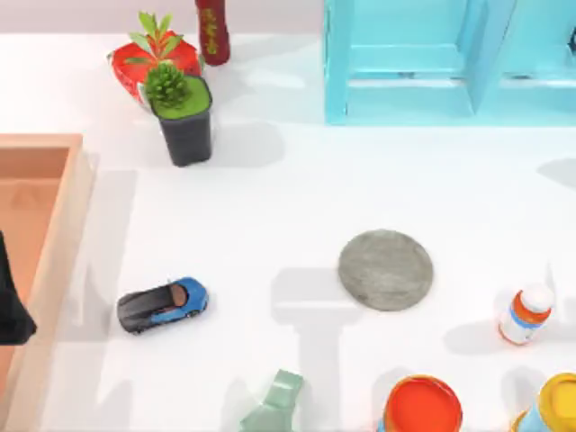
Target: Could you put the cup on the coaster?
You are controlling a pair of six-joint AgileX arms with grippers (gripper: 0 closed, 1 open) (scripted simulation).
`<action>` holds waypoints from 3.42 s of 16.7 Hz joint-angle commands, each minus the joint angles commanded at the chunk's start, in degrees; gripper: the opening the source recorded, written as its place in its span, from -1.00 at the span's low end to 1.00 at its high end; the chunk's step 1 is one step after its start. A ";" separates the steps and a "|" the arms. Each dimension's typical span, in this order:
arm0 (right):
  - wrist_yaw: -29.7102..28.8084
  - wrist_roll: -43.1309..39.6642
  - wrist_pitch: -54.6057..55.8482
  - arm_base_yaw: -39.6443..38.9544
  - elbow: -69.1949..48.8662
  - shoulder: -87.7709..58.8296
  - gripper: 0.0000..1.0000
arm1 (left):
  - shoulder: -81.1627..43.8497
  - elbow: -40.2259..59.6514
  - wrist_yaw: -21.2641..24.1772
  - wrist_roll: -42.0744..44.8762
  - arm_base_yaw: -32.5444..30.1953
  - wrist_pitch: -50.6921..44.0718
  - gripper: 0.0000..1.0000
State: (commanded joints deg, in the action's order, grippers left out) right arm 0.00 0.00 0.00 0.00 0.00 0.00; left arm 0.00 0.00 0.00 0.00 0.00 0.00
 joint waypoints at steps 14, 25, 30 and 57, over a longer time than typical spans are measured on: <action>-0.96 -37.68 -22.99 9.09 -26.30 -32.96 1.00 | 0.00 0.00 0.00 0.00 0.00 0.00 1.00; -0.77 -93.49 -57.36 21.93 -65.83 -81.24 1.00 | 0.00 0.00 0.00 0.00 0.00 0.00 1.00; -0.23 -110.92 -68.07 25.66 -78.09 -95.99 1.00 | 0.00 0.00 0.00 0.00 0.00 0.00 1.00; 0.03 -115.66 -49.11 26.49 -65.62 -106.43 0.85 | 0.00 0.00 0.00 0.00 0.00 0.00 1.00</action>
State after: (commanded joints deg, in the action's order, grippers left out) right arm 0.03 -115.66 -49.11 26.49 -65.62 -106.43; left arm 0.00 0.00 0.00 0.00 0.00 0.00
